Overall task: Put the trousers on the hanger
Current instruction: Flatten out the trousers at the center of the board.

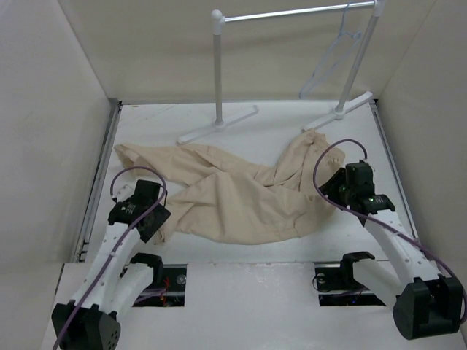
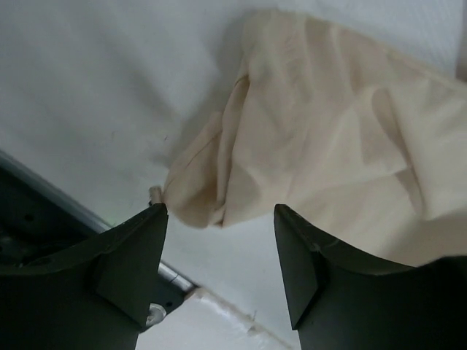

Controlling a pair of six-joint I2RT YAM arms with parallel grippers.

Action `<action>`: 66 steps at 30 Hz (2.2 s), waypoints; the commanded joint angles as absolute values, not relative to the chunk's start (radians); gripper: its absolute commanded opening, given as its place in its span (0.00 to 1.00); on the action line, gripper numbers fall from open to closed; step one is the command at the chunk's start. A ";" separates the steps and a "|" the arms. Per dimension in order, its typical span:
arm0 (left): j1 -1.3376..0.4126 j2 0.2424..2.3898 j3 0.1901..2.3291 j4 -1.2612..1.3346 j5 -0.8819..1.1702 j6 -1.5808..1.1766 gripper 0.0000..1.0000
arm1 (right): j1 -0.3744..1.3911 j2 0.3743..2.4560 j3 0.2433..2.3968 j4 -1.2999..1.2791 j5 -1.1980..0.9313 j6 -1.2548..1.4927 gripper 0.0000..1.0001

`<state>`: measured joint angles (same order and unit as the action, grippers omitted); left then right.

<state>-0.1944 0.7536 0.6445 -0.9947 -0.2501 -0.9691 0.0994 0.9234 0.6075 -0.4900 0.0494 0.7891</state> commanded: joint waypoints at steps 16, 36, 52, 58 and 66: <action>-0.042 0.892 0.662 -0.575 -0.339 -0.959 0.05 | 0.208 0.818 0.534 -0.509 0.040 0.827 0.56; -0.047 0.811 0.959 -1.063 -0.503 -1.006 0.04 | 0.090 1.128 0.678 -0.359 0.083 0.842 0.68; 0.420 1.234 1.008 -0.761 -0.589 -0.848 0.50 | -0.141 1.255 0.753 -0.385 0.054 0.785 0.69; 0.146 1.057 1.022 -0.732 -0.617 -0.845 0.56 | -0.156 1.353 0.741 -0.285 0.032 0.784 0.68; -0.113 1.137 0.974 -0.625 -0.566 -0.874 0.56 | -0.177 1.496 0.793 -0.290 -0.043 0.859 0.06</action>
<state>-0.0803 1.0859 0.9913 -0.6731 -0.5690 -0.8623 -0.1570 1.5242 0.7826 -0.3180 -0.0040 0.8162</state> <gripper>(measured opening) 0.556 0.097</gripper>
